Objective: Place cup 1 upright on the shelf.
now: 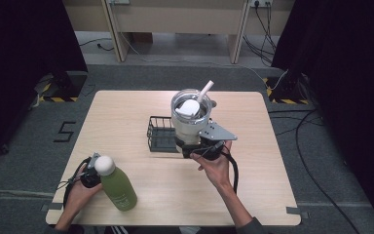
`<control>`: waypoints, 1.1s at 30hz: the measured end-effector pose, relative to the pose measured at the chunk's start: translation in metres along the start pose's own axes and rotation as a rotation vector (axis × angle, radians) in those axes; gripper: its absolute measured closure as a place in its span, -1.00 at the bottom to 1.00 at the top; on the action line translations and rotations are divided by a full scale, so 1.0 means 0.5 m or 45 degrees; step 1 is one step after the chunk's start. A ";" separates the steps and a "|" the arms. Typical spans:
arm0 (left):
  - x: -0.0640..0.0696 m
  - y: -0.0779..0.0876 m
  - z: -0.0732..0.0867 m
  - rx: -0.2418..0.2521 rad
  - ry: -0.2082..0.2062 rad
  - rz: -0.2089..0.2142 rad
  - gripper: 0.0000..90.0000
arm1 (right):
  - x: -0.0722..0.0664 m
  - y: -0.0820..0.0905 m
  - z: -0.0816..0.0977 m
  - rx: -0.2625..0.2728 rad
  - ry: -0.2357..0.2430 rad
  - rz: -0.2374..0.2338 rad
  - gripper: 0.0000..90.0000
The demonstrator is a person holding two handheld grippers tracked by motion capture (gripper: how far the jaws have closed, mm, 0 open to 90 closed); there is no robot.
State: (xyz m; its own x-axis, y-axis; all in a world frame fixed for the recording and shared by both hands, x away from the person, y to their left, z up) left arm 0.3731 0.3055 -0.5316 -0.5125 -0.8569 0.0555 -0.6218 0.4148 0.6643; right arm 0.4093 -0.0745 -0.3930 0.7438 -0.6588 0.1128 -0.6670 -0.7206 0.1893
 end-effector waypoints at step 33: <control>0.000 0.000 0.000 0.000 0.001 0.001 -0.74 | 0.113 -0.070 0.005 -0.053 -0.030 0.181 -0.74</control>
Point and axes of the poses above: each handheld gripper's, and its own axes: y roughly backward along the jaws, z roughly out of its underside, x roughly to its right, the point moved 1 cm from there along -y, roughly forward along the jaws, and after that the axes turned 3 degrees about y, right-handed, at the moved point
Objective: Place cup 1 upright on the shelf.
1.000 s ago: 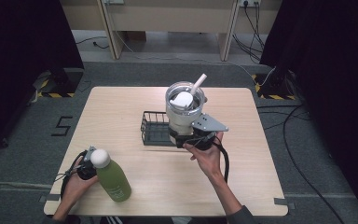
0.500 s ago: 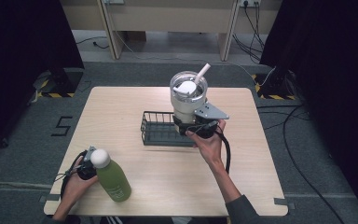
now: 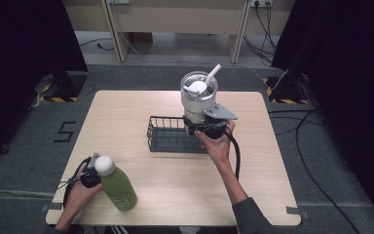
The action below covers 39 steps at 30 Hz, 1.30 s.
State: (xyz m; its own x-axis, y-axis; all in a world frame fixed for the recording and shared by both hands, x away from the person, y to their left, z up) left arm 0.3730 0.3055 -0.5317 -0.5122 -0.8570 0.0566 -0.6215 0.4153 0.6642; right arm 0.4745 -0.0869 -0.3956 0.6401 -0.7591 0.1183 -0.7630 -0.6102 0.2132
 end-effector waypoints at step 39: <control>0.000 0.000 0.000 0.000 -0.002 0.000 -0.74 | 0.014 -0.046 0.088 -0.060 -0.021 0.031 -0.74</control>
Point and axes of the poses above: each handheld gripper's, and its own axes: y roughly backward along the jaws, z roughly out of its underside, x roughly to its right, the point moved 1 cm from there along -y, roughly forward along the jaws, and after that the axes turned 3 degrees about y, right-handed, at the moved point
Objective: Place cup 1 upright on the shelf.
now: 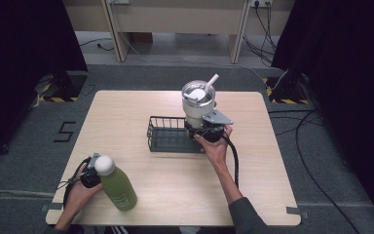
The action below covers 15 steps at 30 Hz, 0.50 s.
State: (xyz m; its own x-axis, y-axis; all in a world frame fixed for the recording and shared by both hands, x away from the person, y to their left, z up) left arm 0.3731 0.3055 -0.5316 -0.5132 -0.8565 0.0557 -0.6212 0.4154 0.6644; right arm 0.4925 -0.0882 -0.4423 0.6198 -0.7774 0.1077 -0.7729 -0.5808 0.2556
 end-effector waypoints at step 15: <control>0.000 0.000 0.000 0.000 0.001 0.000 -0.74 | -0.004 -0.013 0.031 -0.031 -0.013 -0.001 -0.74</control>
Point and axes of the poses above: each handheld gripper's, and its own axes: y roughly backward along the jaws, z roughly out of its underside, x roughly to its right, the point moved 1 cm from there along -y, roughly forward along the jaws, and after that the axes turned 3 degrees about y, right-handed, at the moved point
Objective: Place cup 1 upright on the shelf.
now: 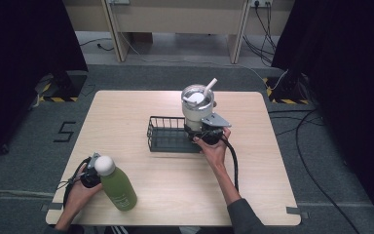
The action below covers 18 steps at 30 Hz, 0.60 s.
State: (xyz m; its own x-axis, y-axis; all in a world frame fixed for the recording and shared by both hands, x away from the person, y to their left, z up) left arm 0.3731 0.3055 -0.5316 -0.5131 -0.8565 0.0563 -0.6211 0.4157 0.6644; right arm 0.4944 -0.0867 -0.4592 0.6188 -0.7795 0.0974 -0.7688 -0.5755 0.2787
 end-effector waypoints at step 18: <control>0.000 0.000 0.000 0.000 -0.001 -0.001 -0.74 | 0.001 -0.002 0.012 0.004 -0.007 -0.002 -0.74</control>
State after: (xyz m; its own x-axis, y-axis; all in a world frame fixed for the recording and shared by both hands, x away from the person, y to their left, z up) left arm 0.3730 0.3055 -0.5316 -0.5129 -0.8566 0.0552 -0.6217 0.4151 0.6642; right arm 0.4946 -0.0882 -0.4653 0.6190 -0.7800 0.0919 -0.7685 -0.5774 0.2758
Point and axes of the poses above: each handheld gripper's, and its own axes: y roughly backward along the jaws, z roughly out of its underside, x roughly to its right, the point moved 1 cm from there along -y, roughly forward along the jaws, and after that the axes turned 3 degrees about y, right-handed, at the moved point
